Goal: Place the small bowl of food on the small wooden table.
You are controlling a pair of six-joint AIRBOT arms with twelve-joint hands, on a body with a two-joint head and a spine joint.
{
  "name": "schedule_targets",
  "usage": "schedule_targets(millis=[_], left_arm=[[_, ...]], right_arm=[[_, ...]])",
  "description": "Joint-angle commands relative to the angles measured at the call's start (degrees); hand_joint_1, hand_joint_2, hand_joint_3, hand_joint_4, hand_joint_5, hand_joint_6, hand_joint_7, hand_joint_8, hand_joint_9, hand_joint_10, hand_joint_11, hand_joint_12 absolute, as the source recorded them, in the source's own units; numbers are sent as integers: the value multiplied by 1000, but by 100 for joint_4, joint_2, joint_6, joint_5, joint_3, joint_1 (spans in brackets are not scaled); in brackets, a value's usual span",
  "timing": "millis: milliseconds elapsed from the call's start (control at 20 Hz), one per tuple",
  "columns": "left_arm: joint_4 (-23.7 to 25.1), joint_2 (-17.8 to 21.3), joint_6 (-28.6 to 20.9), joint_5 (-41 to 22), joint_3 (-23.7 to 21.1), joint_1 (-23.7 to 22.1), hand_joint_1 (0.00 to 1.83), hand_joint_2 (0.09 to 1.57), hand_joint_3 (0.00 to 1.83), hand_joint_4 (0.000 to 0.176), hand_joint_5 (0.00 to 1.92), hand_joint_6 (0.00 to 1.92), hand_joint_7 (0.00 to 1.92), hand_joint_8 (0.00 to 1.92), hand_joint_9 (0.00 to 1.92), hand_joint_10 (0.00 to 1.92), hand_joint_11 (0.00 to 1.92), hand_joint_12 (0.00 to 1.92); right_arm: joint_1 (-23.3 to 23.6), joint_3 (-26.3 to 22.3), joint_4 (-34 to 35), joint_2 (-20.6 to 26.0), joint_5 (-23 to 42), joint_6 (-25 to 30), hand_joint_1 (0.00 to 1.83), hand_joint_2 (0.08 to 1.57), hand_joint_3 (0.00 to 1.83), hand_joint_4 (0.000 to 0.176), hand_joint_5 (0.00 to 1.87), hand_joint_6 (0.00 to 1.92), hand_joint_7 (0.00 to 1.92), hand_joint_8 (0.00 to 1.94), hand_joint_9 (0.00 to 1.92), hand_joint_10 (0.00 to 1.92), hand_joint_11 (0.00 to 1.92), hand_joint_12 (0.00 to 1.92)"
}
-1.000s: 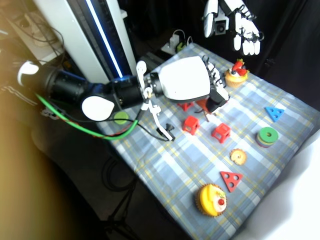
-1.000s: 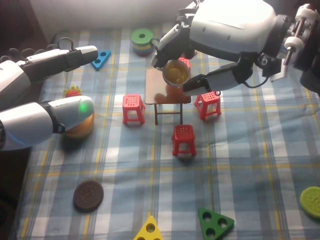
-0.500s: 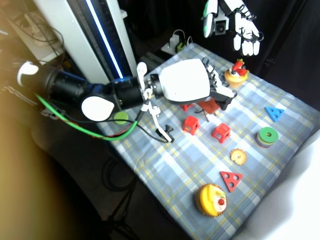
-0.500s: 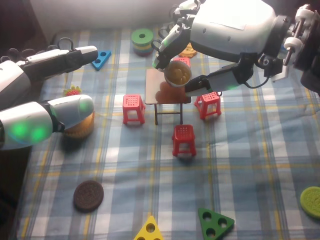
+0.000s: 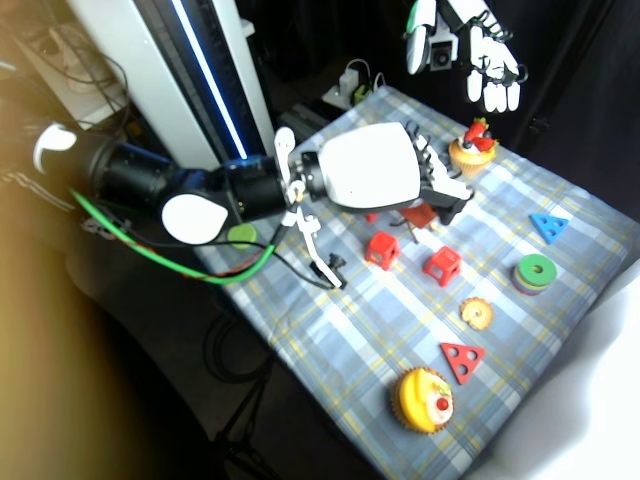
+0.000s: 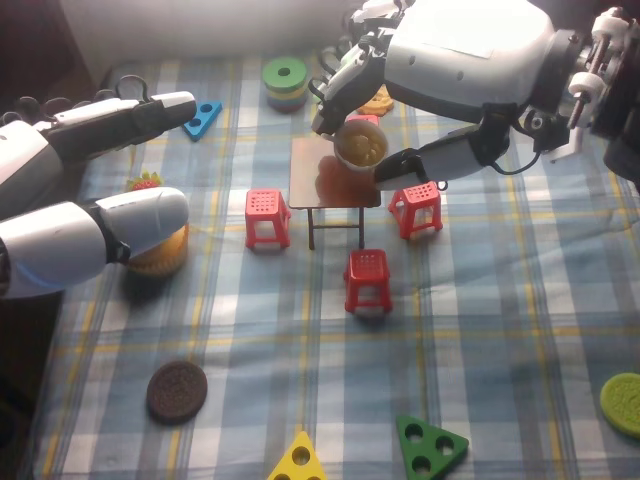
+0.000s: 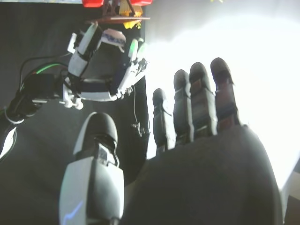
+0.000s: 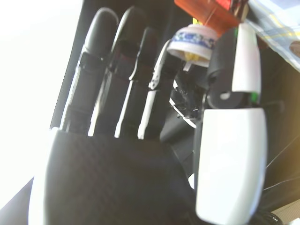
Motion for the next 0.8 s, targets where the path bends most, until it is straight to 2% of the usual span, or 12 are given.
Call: schedule_targets(millis=[0,150,200,300,350,450,500,550,600,650,700,750], left_arm=[[45,-10,-29,-663,12,-76,401,1190,0,166,339,0,318,2,256,1,0,393],[45,-10,-29,-667,12,-77,429,1179,0,156,341,2,325,3,273,8,0,389],[45,-11,-29,-668,11,-78,429,1179,0,156,341,2,325,3,273,8,0,389],[45,-11,-29,-671,11,-78,375,1198,4,157,334,1,304,0,267,1,0,388],[45,-11,-29,-674,11,-79,368,1200,2,156,324,1,312,2,273,2,0,414],[45,-12,-29,-677,10,-79,359,1203,1,156,330,2,315,1,278,2,0,457],[44,-13,-30,-682,10,-79,366,1200,0,160,336,3,312,4,268,3,0,380],[39,-12,-31,-698,6,-79,363,1202,1,149,350,9,321,7,281,9,0,364],[29,-9,-33,-728,2,-79,360,1211,3,141,351,5,309,2,268,3,0,340],[14,0,-38,-786,-1,-79,415,1196,0,141,365,5,309,1,264,1,0,367],[1,12,-52,-859,-2,-80,380,1196,0,158,348,3,321,0,273,0,0,499],[-13,30,-84,-949,-4,-80,355,1203,2,158,332,1,326,1,262,0,0,524]], right_arm=[[99,4,164,7,619,10,1111,921,0,32,901,38,710,0,741,0,307,1180],[99,5,164,7,615,10,1098,916,0,35,898,9,689,0,734,4,259,1246],[99,5,164,7,611,10,1098,916,0,35,898,9,689,0,734,4,259,1246],[99,8,164,1,597,10,1070,911,0,51,912,10,708,7,723,1,178,1231],[99,11,164,0,592,10,1074,915,0,45,914,7,707,5,701,0,136,1237],[99,14,164,1,591,10,1070,915,0,48,920,8,704,3,683,0,118,1238],[99,11,166,3,593,10,1077,917,1,54,918,5,673,0,614,0,48,1208],[99,-1,167,3,602,17,1024,930,6,44,865,1,655,0,584,0,37,1207],[99,-32,167,4,634,30,1020,919,1,44,857,1,604,0,541,0,37,1177],[99,-93,181,16,764,60,1039,909,0,32,846,0,571,0,535,0,70,1146],[99,-137,242,128,908,79,1049,924,6,0,801,0,553,0,529,0,75,1144],[99,-195,338,248,1084,85,1061,930,7,0,779,0,578,11,544,6,81,1149]])
